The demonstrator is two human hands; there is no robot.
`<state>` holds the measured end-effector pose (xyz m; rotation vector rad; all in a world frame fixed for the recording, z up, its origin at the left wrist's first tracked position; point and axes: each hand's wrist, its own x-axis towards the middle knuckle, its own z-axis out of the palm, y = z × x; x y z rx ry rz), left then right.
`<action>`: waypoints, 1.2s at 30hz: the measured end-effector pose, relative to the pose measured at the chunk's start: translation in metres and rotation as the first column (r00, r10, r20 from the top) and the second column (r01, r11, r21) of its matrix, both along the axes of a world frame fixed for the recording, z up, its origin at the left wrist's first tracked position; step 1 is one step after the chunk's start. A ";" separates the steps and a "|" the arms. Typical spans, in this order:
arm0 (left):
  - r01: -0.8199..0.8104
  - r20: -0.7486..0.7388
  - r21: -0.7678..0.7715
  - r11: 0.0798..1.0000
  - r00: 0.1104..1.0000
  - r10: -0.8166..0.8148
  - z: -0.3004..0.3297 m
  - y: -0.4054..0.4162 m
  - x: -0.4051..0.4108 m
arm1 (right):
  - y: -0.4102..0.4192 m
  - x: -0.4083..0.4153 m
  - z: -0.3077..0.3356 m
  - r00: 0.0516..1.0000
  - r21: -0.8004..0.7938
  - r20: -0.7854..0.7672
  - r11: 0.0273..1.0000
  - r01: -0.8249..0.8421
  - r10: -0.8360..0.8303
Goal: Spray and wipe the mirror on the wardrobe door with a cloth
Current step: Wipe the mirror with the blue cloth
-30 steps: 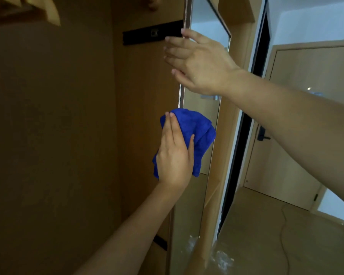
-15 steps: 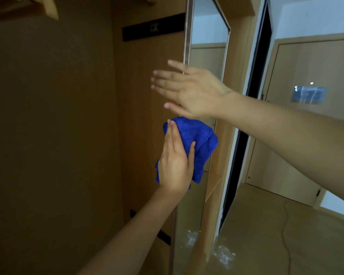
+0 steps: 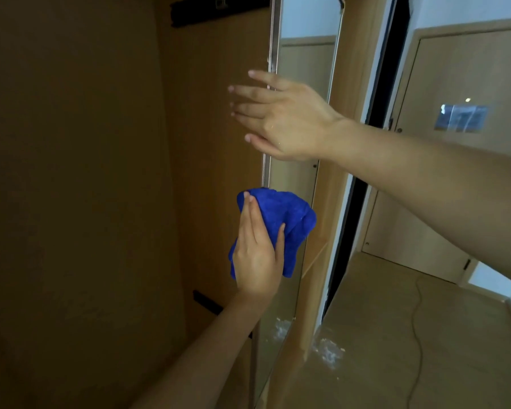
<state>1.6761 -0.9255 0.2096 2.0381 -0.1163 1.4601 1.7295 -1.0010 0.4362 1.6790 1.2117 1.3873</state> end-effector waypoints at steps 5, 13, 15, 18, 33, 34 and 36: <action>0.035 -0.076 -0.031 0.999 0.996 -0.037 -0.034 -0.001 -0.006 | -0.003 0.000 -0.026 1.000 -0.020 0.021 1.000 0.012 -0.012; 0.124 -0.094 -0.089 0.988 0.987 -0.132 -0.033 0.005 -0.011 | -0.001 -0.009 -0.099 0.992 -0.085 -0.114 0.994 -0.070 0.060; 0.142 -0.087 -0.091 0.986 0.985 -0.150 -0.020 0.005 -0.009 | -0.001 -0.010 -0.100 0.990 -0.043 -0.123 0.996 -0.075 0.070; 0.081 -0.085 -0.021 0.996 0.993 -0.083 -0.013 0.003 -0.003 | -0.003 -0.009 -0.095 0.989 -0.009 -0.136 0.999 -0.053 0.051; -0.104 -0.073 0.167 0.981 0.990 0.117 -0.105 -0.003 -0.002 | -0.005 -0.004 -0.120 0.999 0.004 -0.049 1.000 0.016 -0.016; -0.094 -0.075 0.163 0.982 0.991 0.107 -0.111 -0.003 -0.002 | -0.005 -0.004 -0.128 0.999 -0.004 -0.046 1.000 -0.003 0.003; -0.081 -0.068 0.156 0.984 0.993 0.093 -0.117 -0.003 -0.003 | -0.004 -0.004 -0.144 0.997 -0.020 -0.067 0.999 -0.046 0.044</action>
